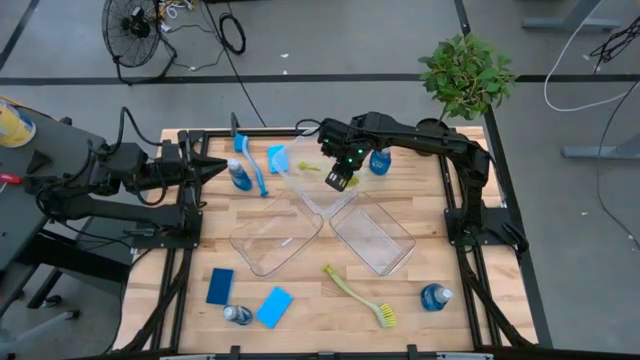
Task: Pick & Place Kitchen Sink Supplies
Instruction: Put the blue dishwashing liquid into the left transparent bin
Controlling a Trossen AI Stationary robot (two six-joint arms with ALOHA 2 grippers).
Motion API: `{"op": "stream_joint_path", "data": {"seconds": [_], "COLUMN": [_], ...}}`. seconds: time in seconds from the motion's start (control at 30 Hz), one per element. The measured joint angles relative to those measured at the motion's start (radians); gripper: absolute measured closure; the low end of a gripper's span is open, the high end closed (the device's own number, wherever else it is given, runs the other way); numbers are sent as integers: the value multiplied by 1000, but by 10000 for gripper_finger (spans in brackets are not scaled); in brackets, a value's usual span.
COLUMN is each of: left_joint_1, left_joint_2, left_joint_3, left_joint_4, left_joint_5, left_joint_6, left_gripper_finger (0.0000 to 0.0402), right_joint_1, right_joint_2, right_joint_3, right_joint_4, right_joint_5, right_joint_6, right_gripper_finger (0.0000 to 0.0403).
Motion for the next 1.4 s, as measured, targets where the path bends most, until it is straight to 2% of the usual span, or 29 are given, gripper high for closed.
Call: {"op": "stream_joint_path", "data": {"seconds": [0.33,1.03,1.4], "left_joint_1": [0,0,0], "left_joint_2": [0,0,0], "left_joint_3": [0,0,0], "left_joint_4": [0,0,0], "left_joint_5": [0,0,0], "left_joint_6": [0,1,-2], "left_gripper_finger": [353,353,353], "right_joint_1": [-2,12,11], "right_joint_2": [-51,-353,-399], "right_joint_3": [0,1,1], "right_joint_4": [-16,-238,-304], "right_joint_5": [1,8,70], "right_joint_6": [-47,-59,-58], "right_gripper_finger": [302,302,302]}}
